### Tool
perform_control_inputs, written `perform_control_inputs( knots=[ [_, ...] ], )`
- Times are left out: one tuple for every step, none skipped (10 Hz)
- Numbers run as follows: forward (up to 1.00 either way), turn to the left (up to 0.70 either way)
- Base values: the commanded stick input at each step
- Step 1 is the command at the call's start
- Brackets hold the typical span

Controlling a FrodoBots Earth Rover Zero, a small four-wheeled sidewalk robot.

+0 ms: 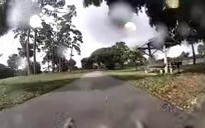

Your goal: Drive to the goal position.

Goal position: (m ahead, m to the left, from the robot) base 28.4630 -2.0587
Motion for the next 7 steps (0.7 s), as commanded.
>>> perform_control_inputs(
  knots=[
    [1.0,0.06],
    [1.0,0.36],
    [1.0,0.28],
    [1.0,0.19],
    [1.0,0.1],
    [1.0,0.0],
    [1.0,0.0]
  ],
)
